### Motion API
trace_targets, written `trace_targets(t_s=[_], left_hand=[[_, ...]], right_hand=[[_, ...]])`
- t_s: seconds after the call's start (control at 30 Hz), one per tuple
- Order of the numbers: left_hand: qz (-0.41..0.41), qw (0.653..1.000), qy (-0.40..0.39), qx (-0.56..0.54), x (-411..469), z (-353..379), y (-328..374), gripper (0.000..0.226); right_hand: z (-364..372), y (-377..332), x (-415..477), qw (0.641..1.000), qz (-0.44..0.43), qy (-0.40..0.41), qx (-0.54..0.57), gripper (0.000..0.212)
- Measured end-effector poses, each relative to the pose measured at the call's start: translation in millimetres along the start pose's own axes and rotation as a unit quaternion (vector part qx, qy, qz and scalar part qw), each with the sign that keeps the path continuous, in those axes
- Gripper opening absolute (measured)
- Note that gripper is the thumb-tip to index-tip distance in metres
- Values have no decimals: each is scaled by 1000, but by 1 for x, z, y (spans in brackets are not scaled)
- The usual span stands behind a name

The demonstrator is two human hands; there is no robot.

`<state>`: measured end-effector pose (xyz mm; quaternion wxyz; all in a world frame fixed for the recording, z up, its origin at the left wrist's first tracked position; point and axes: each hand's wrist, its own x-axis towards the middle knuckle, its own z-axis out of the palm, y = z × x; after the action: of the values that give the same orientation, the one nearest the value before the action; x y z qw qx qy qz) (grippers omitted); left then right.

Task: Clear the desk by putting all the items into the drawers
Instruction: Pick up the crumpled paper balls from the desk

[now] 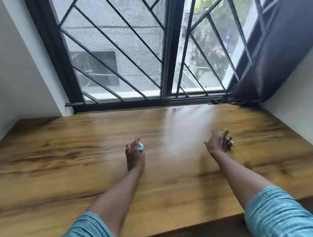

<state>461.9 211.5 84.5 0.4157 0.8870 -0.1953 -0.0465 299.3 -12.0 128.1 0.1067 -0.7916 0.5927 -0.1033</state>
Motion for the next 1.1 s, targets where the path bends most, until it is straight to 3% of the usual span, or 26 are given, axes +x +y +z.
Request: trace_targets(t_s=[0.17, 0.3, 0.4, 0.57, 0.7, 0.9, 1.1], left_hand=[[16, 1000, 0, 1, -15, 43, 31, 52], [-5, 1000, 15, 6, -27, 55, 40, 51], [-27, 999, 30, 12, -40, 55, 40, 51], [-58, 996, 64, 20, -64, 38, 34, 52], [-94, 991, 95, 27, -85, 13, 21, 49], [-130, 981, 139, 33, -117, -37, -10, 45], [-169, 965, 199, 21, -154, -112, -66, 41]], right_hand=[[-9, 37, 55, 993, -10, -116, -23, 59], [-1, 47, 68, 988, -5, -151, -7, 47], [17, 48, 60, 993, 1, -115, 14, 35], [30, 35, 33, 997, -42, -55, 26, 30], [39, 6, -13, 989, -133, -32, 54, 31], [55, -56, -123, 945, -308, -51, 98, 46], [62, -122, -259, 847, -483, -82, 207, 38]])
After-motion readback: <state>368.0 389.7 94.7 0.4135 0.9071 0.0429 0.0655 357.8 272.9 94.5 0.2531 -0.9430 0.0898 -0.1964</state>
